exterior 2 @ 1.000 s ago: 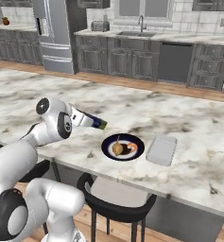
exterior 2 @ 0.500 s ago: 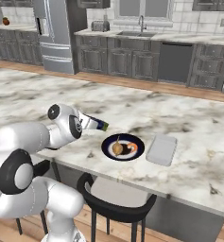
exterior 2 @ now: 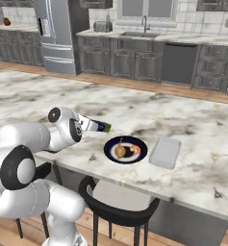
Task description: Retrieve the tupperware and aluminum foil from the cabinet and place them on the dining counter near the plate with onion and shrimp to prepare for storing leftovers.
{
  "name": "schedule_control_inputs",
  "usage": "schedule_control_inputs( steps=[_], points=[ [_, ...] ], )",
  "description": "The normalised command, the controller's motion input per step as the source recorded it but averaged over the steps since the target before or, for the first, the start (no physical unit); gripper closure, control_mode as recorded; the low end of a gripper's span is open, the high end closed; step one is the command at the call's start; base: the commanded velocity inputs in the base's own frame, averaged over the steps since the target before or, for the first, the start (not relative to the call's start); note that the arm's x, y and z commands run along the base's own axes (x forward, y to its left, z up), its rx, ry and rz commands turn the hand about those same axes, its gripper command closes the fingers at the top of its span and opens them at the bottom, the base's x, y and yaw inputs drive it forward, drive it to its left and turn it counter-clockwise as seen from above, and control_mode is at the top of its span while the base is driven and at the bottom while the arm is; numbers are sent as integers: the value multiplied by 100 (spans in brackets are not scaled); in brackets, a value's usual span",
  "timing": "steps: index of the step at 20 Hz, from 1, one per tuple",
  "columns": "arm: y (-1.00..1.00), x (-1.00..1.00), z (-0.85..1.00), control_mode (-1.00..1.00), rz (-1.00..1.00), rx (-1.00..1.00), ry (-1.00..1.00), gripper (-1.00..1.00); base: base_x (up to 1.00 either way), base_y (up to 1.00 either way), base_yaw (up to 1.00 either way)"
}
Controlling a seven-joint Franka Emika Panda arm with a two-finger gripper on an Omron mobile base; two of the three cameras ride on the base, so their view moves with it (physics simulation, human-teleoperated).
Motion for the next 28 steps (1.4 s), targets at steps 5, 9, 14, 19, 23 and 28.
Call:
schedule_control_inputs(
  steps=[5,9,14,19,23,28],
  points=[
    [-38,-12,-70,-100,-1,-6,40,-100,0,0,0],
    [-48,-19,-46,-100,-1,-3,39,-100,0,0,0],
    [-11,-27,-3,-100,-3,-4,45,-100,0,0,0],
    [14,-49,6,-100,0,-11,43,-100,0,0,0],
    [21,-51,37,-100,-1,-12,34,-100,0,0,0],
    [0,-84,85,-100,-2,-1,9,-100,0,0,0]
  ],
)
